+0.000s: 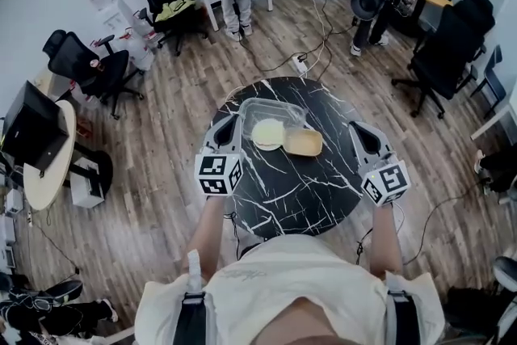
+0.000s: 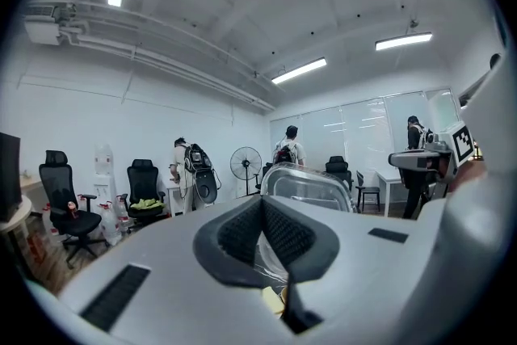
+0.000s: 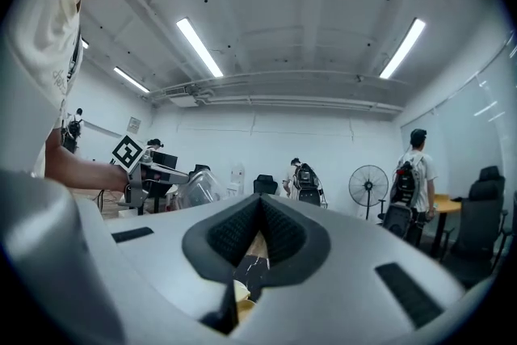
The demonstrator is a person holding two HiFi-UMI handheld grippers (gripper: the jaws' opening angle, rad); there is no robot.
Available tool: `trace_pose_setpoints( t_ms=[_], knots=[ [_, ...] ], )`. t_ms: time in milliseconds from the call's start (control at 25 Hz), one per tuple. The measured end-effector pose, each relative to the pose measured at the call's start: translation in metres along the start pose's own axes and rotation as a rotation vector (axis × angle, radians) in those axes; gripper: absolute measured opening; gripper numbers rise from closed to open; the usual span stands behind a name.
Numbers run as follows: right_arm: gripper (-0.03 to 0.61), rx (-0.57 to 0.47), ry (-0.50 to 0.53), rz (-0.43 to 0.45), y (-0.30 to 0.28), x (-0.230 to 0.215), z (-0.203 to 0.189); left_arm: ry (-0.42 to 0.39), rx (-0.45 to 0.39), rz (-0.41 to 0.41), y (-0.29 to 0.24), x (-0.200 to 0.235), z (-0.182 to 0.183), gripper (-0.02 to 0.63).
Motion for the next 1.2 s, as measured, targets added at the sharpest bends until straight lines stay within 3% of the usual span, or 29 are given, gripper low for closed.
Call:
trace_pose_setpoints(
  t_ms=[520, 1200],
  knots=[
    [0.006, -0.062, 0.029, 0.000, -0.014, 0.010, 0.026, -0.003, -0.079, 0.028, -0.015, 0.023, 0.033, 0.017],
    [0.006, -0.036, 0.025, -0.013, 0.000, 0.031, 0.022, 0.044, -0.042, 0.036, 0.005, 0.026, 0.010, 0.017]
  ],
)
Point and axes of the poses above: the fingertips, and each gripper's own axes: y backward along the fingers, x to its left, z out of its top, the point moved 9 cm from there along y, backward along the fingers, and after that the axes turned 13 degrees about -x, right-handed, at the moved point
